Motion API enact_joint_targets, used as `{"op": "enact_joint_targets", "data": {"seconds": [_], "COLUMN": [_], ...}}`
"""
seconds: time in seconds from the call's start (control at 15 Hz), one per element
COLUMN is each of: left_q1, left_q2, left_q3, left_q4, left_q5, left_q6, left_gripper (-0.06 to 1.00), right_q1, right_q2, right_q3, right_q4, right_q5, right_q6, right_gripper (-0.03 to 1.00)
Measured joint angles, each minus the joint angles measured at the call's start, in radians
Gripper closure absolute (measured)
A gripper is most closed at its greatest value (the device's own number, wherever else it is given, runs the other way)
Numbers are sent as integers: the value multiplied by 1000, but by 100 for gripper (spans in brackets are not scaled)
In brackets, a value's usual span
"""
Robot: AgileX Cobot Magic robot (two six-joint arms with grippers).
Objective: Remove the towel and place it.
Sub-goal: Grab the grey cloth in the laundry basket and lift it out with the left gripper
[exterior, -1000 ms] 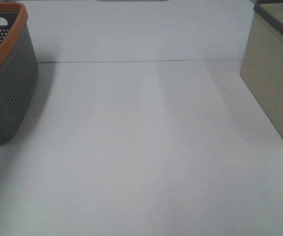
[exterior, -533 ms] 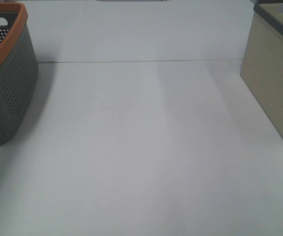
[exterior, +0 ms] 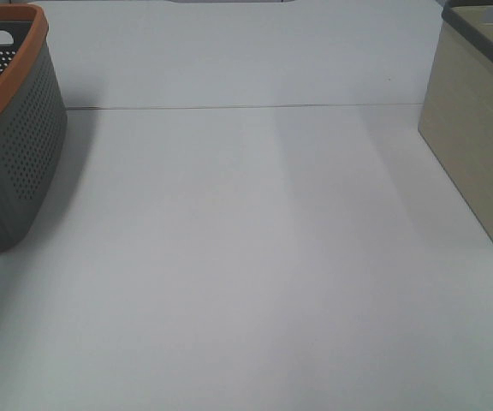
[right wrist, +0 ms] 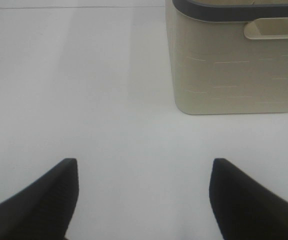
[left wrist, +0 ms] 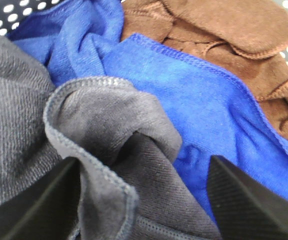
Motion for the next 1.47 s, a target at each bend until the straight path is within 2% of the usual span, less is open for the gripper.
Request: {"op": "enact_joint_targets", "data": {"seconds": [0.07, 0.13, 0.27, 0.33, 0.6, 0.93, 1.13, 1.33, 1.47], "left_q1": [0, 0, 0, 0, 0, 0, 0, -5, -26], "left_q2": [0, 0, -1, -5, -68, -222, -333, -445, -515], "left_q3": [0, 0, 0, 0, 0, 0, 0, 0, 0], "left_q4": [0, 1, 6, 8, 39, 40, -12, -80, -96], "left_q5": [0, 0, 0, 0, 1, 3, -4, -95, -157], "left_q6": [-18, -36, -38, -38, -37, 51, 170, 286, 354], "left_gripper": [37, 57, 87, 93, 94, 94, 94, 94, 94], "right_q1": [0, 0, 0, 0, 0, 0, 0, 0, 0], "right_q2": [0, 0, 0, 0, 0, 0, 0, 0, 0], "right_q3": [0, 0, 0, 0, 0, 0, 0, 0, 0], "right_q4": [-1, -3, -3, -3, -3, -3, -3, -3, -3], "right_q5": [0, 0, 0, 0, 0, 0, 0, 0, 0], "right_q6": [3, 7, 7, 8, 8, 8, 8, 8, 8], "right_gripper": [24, 24, 24, 24, 24, 24, 24, 24, 24]}}
